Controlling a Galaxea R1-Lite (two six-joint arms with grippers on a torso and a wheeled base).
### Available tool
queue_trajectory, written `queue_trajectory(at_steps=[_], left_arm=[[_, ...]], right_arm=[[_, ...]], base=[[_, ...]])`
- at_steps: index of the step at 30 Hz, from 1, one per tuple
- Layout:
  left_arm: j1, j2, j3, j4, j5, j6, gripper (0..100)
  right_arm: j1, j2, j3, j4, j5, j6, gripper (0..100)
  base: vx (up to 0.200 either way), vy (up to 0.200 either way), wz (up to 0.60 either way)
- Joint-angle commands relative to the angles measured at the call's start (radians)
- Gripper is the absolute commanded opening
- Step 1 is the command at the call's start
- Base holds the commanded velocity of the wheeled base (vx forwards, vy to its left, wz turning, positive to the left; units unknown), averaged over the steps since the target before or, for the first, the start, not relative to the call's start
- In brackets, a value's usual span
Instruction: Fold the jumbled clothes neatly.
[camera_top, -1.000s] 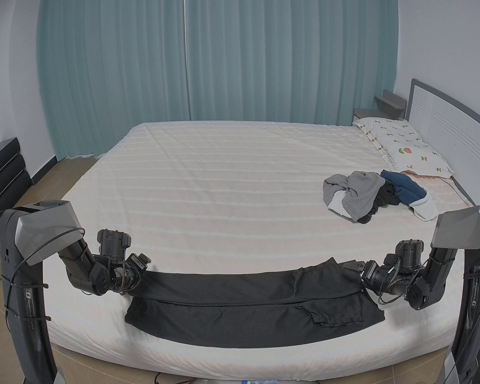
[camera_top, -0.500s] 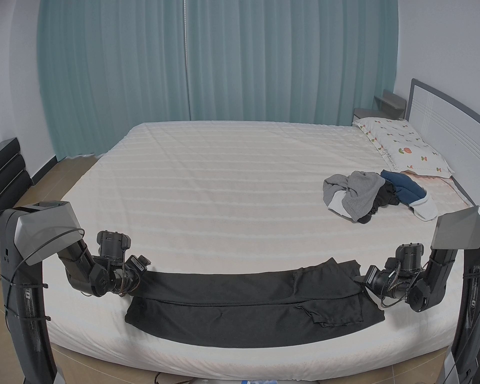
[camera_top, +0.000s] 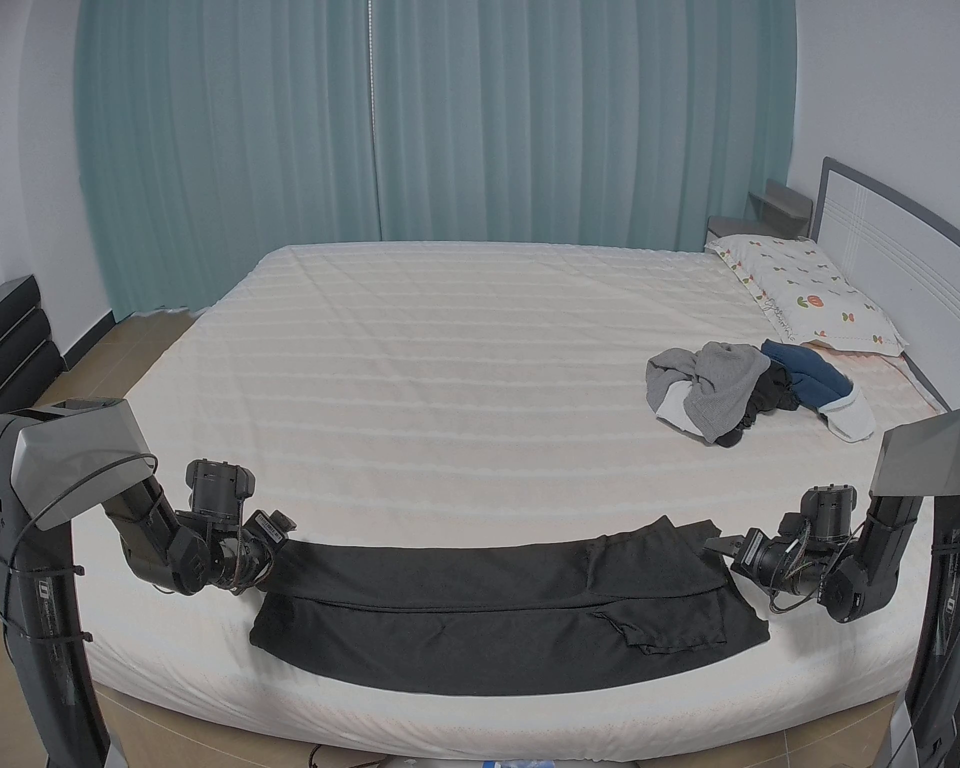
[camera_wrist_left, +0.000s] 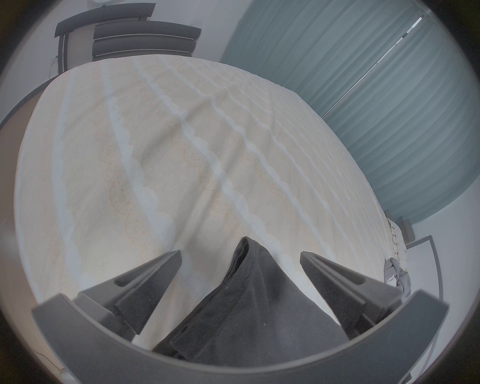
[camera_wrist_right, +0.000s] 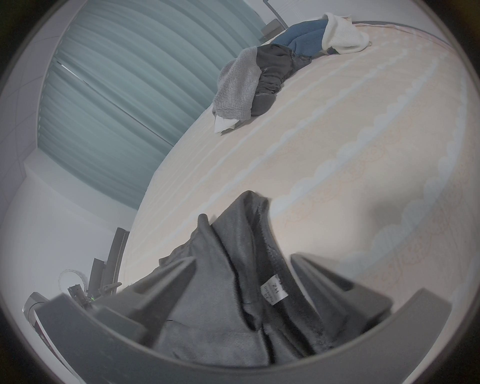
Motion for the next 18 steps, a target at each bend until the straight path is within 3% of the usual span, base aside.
queue_trajectory(at_steps=[1,9,14,18], left_arm=[[0.0,-0.039,0.026,-0.003,-0.003,-0.002,100],[-0.003,-0.054,0.043,0.005,-0.011,-0.002,100],[-0.003,-0.07,0.055,0.008,-0.007,0.004,100],[-0.003,-0.085,0.1,-0.003,-0.015,0.07,100]], right_arm=[[-0.004,-0.032,0.004,-0.004,0.01,0.015,100],[-0.059,-0.038,-0.026,-0.002,0.048,0.082,100],[-0.058,-0.028,-0.027,-0.004,0.048,0.082,100],[-0.056,-0.023,-0.027,-0.004,0.047,0.082,100]], base=[[0.0,0.0,0.0],[-0.175,0.0,0.0],[-0.2,0.0,0.0],[0.0,0.0,0.0]])
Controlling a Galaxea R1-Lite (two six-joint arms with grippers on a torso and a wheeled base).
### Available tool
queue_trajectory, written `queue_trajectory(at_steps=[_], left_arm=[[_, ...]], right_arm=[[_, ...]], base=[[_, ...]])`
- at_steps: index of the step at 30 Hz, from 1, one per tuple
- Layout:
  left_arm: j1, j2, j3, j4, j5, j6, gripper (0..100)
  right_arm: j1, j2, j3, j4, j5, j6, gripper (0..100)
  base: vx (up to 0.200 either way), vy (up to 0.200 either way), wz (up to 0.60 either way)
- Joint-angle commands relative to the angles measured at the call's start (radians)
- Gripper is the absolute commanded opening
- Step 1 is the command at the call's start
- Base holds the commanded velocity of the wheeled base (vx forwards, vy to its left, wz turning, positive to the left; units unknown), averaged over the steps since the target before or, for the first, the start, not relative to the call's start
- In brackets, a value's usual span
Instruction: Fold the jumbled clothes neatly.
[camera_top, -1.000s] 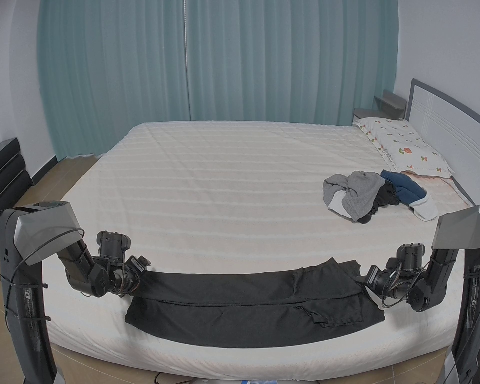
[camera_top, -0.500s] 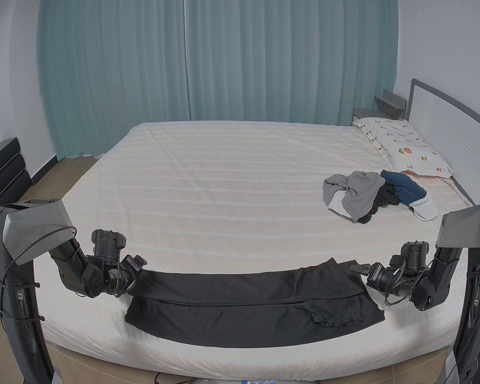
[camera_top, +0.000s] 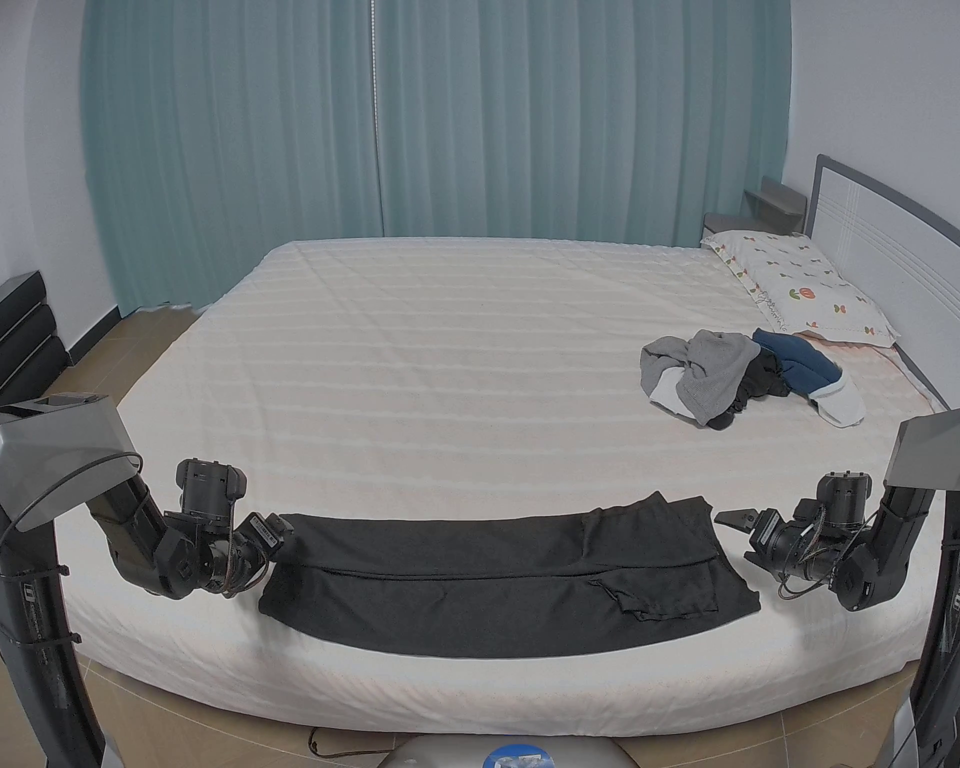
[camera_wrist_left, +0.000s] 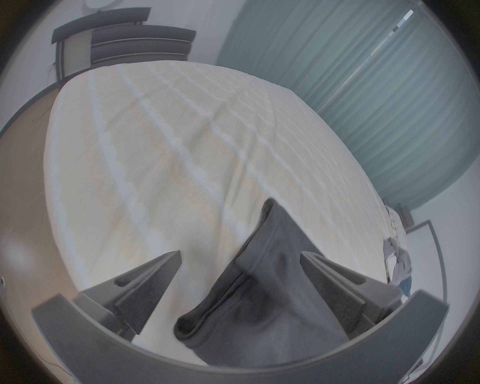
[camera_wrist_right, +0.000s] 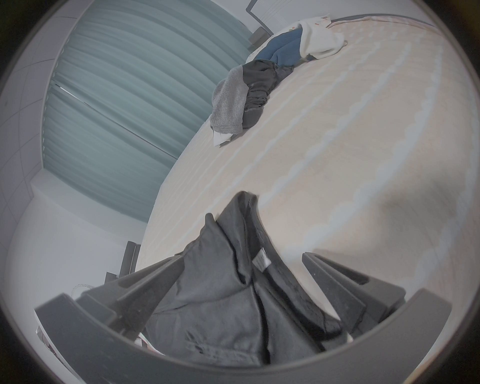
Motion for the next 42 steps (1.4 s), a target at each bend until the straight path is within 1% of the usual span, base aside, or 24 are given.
queue_trajectory(at_steps=[1,2,7,10,12,13,19,24,25,31,34,39,42], left_arm=[[0.0,-0.02,0.039,-0.01,-0.006,0.034,100],[0.0,-0.018,0.057,-0.013,-0.023,0.065,100],[0.007,-0.028,0.08,-0.021,-0.119,0.083,100],[0.007,-0.02,0.097,-0.044,-0.173,0.12,100],[0.007,-0.017,0.1,-0.05,-0.178,0.132,100],[0.007,-0.012,0.103,-0.076,-0.179,0.166,100],[0.009,0.015,0.117,-0.113,-0.176,0.174,100],[0.015,0.017,0.119,-0.118,-0.178,0.172,100],[0.012,0.022,0.135,-0.119,-0.173,0.172,0],[0.012,0.025,0.171,-0.131,-0.165,0.197,0],[0.011,0.003,0.203,-0.131,-0.155,0.244,0],[0.004,0.003,0.218,-0.122,-0.05,0.295,0],[-0.002,0.011,0.226,-0.124,-0.021,0.322,0]], right_arm=[[0.001,0.007,-0.001,-0.001,-0.001,0.0,100],[0.004,0.007,0.0,-0.001,0.0,0.0,100],[0.009,0.009,0.0,-0.001,-0.001,0.0,100],[0.012,0.009,0.002,-0.001,0.0,0.0,100],[0.013,0.007,0.003,0.001,0.0,0.0,100],[0.013,0.007,0.005,0.001,0.0,0.0,100],[0.013,0.01,0.003,0.001,0.0,-0.002,100],[0.022,0.01,0.003,0.001,-0.001,0.0,100],[0.025,0.01,0.006,0.001,-0.001,0.0,100],[0.025,0.01,0.011,0.001,-0.001,0.0,100],[0.025,0.01,0.01,0.001,-0.001,-0.002,100],[0.025,0.01,0.011,0.001,-0.001,-0.002,100],[0.025,0.01,0.011,0.001,-0.001,-0.002,100]], base=[[0.0,0.0,0.0],[0.0,0.0,0.0],[0.0,0.0,0.0],[0.0,0.0,0.0],[0.0,0.0,0.0],[0.0,0.0,0.0],[0.0,0.0,0.0],[0.0,0.0,0.0],[0.0,0.0,0.0],[0.0,0.0,0.0],[0.0,0.0,0.0],[0.0,0.0,0.0],[0.0,0.0,0.0]])
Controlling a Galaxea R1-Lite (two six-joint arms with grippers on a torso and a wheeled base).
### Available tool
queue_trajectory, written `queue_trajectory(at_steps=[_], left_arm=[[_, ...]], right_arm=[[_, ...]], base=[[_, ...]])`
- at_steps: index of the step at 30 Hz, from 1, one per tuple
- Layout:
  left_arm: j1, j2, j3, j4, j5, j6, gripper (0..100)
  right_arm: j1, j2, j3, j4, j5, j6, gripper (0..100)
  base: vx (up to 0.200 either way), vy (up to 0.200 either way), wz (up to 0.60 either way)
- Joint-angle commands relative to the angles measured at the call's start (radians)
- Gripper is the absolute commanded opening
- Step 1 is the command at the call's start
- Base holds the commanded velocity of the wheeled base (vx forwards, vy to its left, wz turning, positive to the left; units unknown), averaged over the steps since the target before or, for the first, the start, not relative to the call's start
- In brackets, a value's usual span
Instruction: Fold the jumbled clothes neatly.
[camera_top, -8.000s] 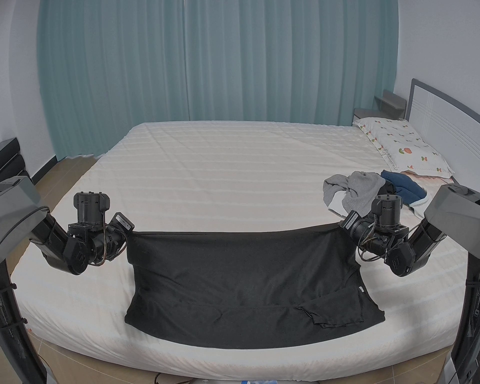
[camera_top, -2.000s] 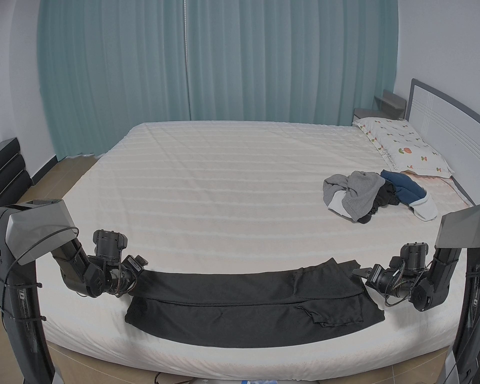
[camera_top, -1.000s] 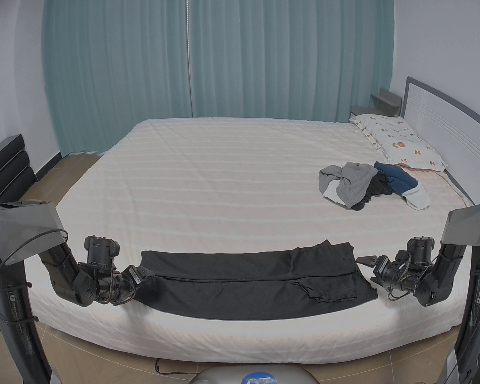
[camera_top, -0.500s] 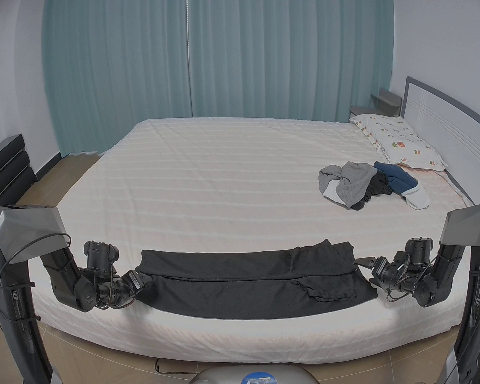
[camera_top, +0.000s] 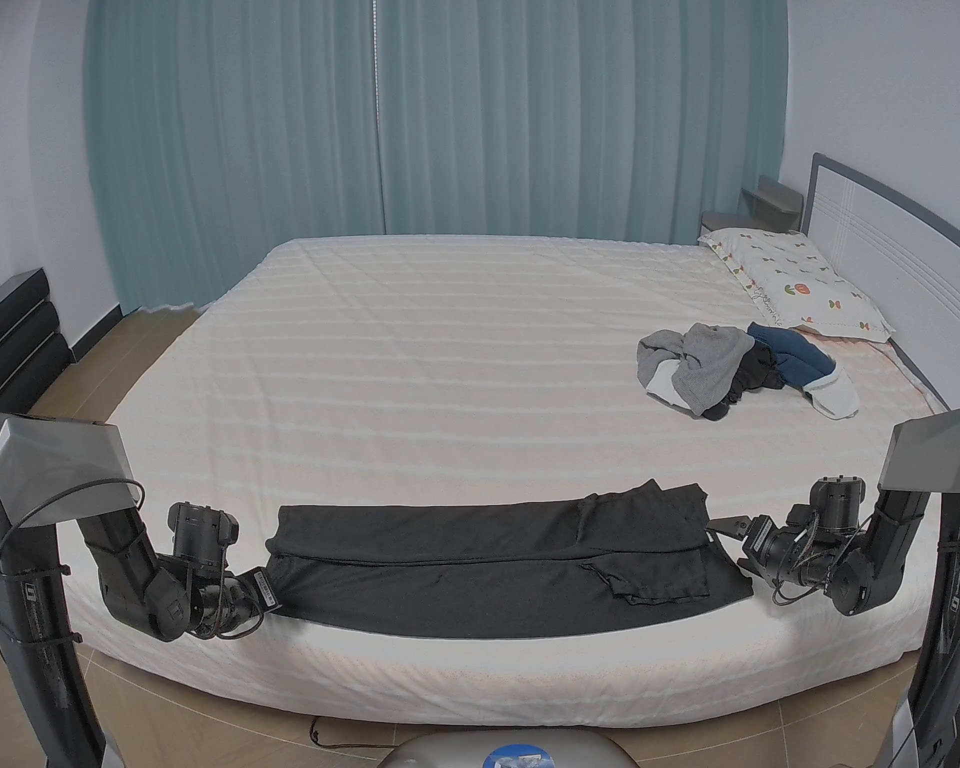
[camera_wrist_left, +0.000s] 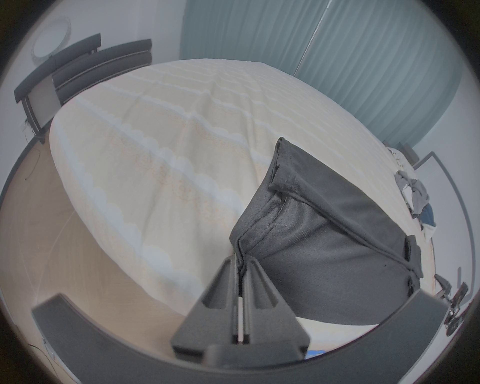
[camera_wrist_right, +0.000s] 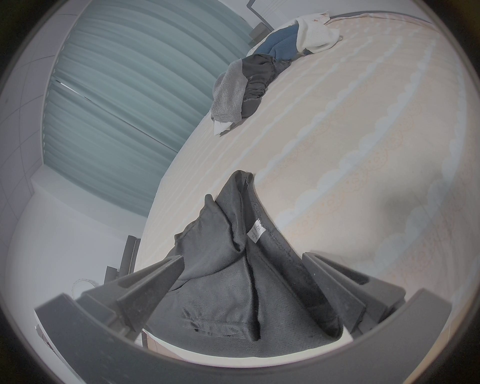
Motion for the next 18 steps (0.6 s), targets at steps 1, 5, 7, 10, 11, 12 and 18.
queue_trajectory(at_steps=[1,5,7,10,11,12,18], left_arm=[[-0.01,0.006,0.014,0.001,0.023,0.018,0],[-0.012,0.015,0.011,0.001,0.026,0.018,0],[-0.012,0.014,0.011,0.003,0.026,0.018,0],[-0.012,0.014,0.012,0.003,0.026,0.018,0],[-0.012,0.014,0.012,0.003,0.026,0.018,0],[-0.012,0.012,0.012,0.003,0.026,0.018,0],[-0.01,0.0,0.012,0.003,0.026,0.018,100]], right_arm=[[0.0,0.001,0.0,0.0,0.0,0.001,100],[0.0,0.0,0.002,0.0,0.0,-0.001,100],[0.0,0.0,0.002,0.0,0.0,-0.001,100],[0.0,0.0,0.002,0.0,0.0,-0.001,100],[0.0,0.0,0.002,0.002,0.0,-0.001,100],[0.001,0.0,0.002,0.002,0.0,-0.001,100],[0.003,0.0,0.002,0.002,-0.001,-0.001,100]], base=[[0.0,0.0,0.0],[0.0,0.0,0.0],[0.0,0.0,0.0],[0.0,0.0,0.0],[0.0,0.0,0.0],[0.0,0.0,0.0],[0.0,0.0,0.0]])
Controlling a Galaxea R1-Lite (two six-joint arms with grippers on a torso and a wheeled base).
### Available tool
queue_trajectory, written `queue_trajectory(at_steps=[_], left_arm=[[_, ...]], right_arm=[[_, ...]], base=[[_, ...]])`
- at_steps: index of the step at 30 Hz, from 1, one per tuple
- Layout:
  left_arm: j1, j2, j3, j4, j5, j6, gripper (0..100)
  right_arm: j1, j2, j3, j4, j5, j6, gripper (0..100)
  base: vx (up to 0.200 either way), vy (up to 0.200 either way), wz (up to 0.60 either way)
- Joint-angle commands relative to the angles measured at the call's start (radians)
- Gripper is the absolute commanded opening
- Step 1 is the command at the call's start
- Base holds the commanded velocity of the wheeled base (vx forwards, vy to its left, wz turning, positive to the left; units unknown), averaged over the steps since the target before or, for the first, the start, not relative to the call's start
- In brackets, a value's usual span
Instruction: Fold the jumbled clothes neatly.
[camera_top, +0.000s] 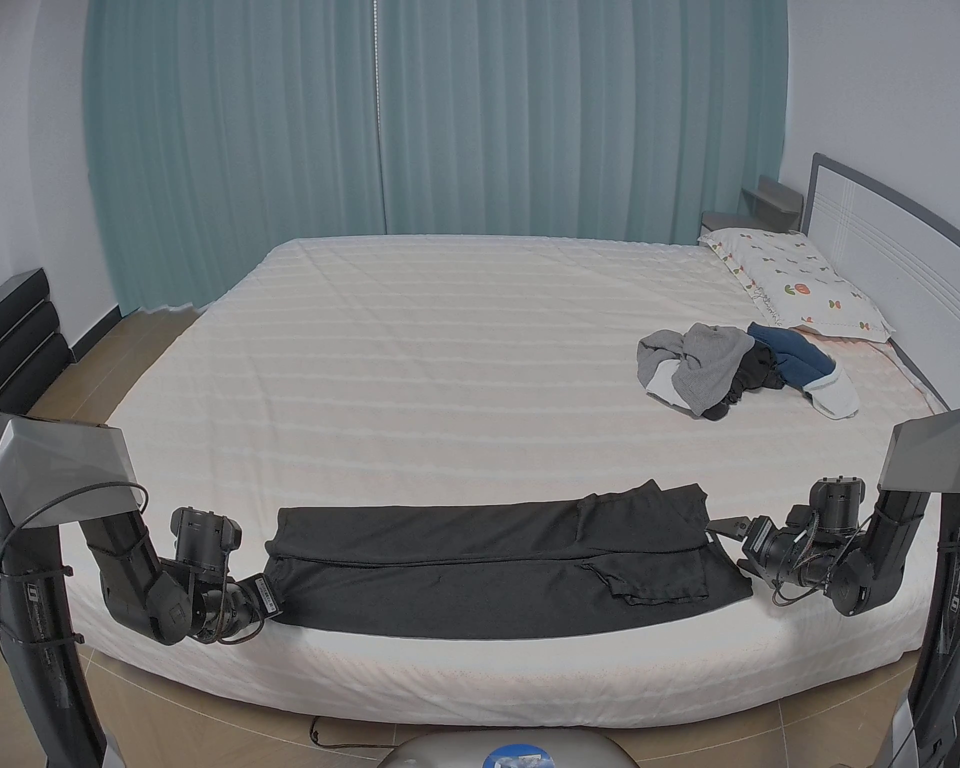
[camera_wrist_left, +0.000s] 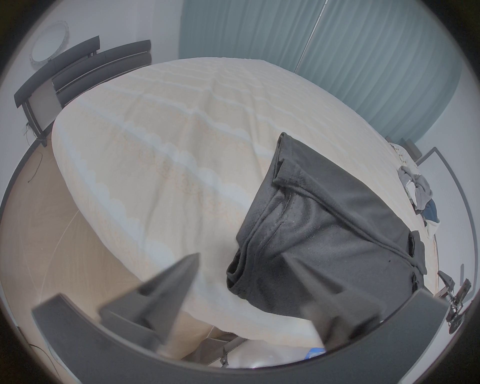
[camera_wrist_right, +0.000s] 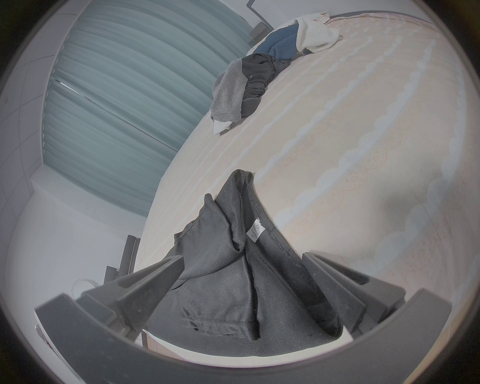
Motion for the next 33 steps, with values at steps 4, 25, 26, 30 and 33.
queue_trajectory(at_steps=[4,25,26,30,33], left_arm=[[0.012,-0.025,-0.008,-0.013,0.0,-0.008,100],[0.001,0.024,-0.098,-0.129,-0.115,-0.142,100],[-0.003,0.044,-0.1,-0.152,-0.111,-0.139,100],[-0.008,0.073,-0.095,-0.219,-0.108,-0.134,100],[-0.008,0.07,-0.083,-0.224,-0.108,-0.129,100]], right_arm=[[0.001,0.0,0.0,-0.002,-0.001,0.0,100],[0.007,0.001,-0.003,0.0,0.002,0.0,100],[0.007,0.001,-0.003,0.0,0.002,0.0,100],[0.009,0.001,-0.001,-0.002,0.002,0.0,100],[0.012,0.001,-0.001,-0.002,0.001,0.002,100]], base=[[0.0,0.0,0.0],[0.0,0.0,0.0],[0.0,0.0,0.0],[0.0,0.0,0.0],[0.0,0.0,0.0]])
